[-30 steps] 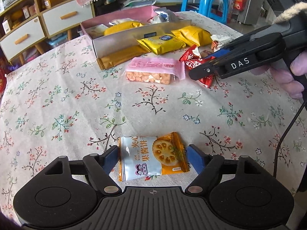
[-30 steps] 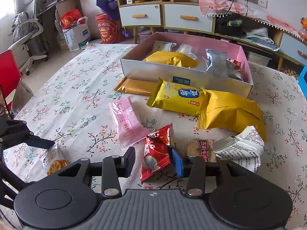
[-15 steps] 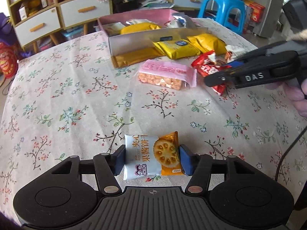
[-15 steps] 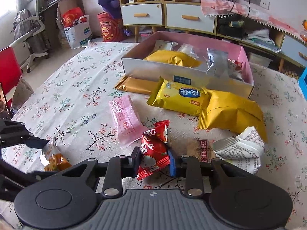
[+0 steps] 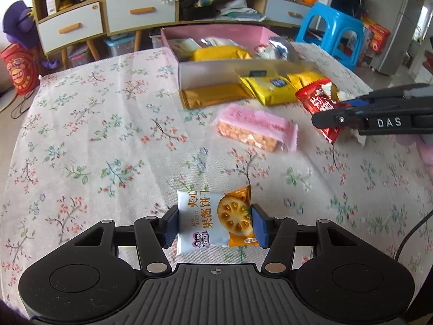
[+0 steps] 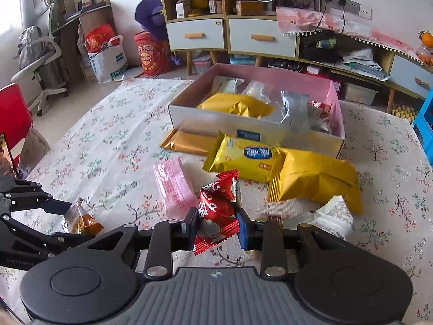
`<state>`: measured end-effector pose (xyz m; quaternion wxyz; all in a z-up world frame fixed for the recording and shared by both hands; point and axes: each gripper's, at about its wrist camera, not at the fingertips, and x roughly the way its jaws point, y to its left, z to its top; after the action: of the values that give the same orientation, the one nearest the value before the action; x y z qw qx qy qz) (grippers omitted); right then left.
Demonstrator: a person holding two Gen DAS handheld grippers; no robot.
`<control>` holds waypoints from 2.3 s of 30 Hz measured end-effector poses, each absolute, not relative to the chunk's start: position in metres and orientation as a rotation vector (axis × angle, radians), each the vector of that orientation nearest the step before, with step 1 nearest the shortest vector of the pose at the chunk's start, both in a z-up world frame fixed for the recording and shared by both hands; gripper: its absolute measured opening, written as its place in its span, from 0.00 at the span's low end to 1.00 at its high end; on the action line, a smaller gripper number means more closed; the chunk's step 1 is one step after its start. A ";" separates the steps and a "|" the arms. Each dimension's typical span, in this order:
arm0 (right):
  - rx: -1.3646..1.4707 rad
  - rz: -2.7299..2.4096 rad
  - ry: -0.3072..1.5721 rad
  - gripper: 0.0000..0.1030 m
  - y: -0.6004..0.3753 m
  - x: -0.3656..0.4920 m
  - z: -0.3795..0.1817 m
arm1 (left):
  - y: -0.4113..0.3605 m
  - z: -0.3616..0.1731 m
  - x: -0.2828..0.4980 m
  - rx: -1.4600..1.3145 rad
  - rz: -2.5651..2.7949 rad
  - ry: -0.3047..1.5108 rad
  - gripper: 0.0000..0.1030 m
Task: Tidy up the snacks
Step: 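Carry the biscuit packet and red packet over the pink box, then open both grippers to drop the biscuit and red packets into the box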
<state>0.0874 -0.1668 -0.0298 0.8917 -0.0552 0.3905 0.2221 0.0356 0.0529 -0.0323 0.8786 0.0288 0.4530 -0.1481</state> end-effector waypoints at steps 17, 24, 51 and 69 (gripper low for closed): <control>-0.019 0.421 0.692 0.18 -0.182 0.123 0.017 | 0.042 -0.004 0.092 0.020 -0.251 0.854 0.51; 0.011 0.416 0.673 0.18 -0.186 0.140 0.025 | 0.032 0.001 0.118 -0.025 -0.221 0.841 0.51; 0.307 0.374 0.748 0.19 -0.207 0.213 0.001 | 0.021 -0.017 0.199 -0.068 -0.176 0.681 0.51; 0.287 0.323 0.753 0.41 -0.207 0.220 -0.006 | 0.022 -0.029 0.203 -0.032 -0.176 0.690 0.79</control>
<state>0.2200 -0.2069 -0.0061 0.9072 0.1391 0.3648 0.1566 0.2035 0.0217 -0.0291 0.9372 -0.0158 0.3376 -0.0859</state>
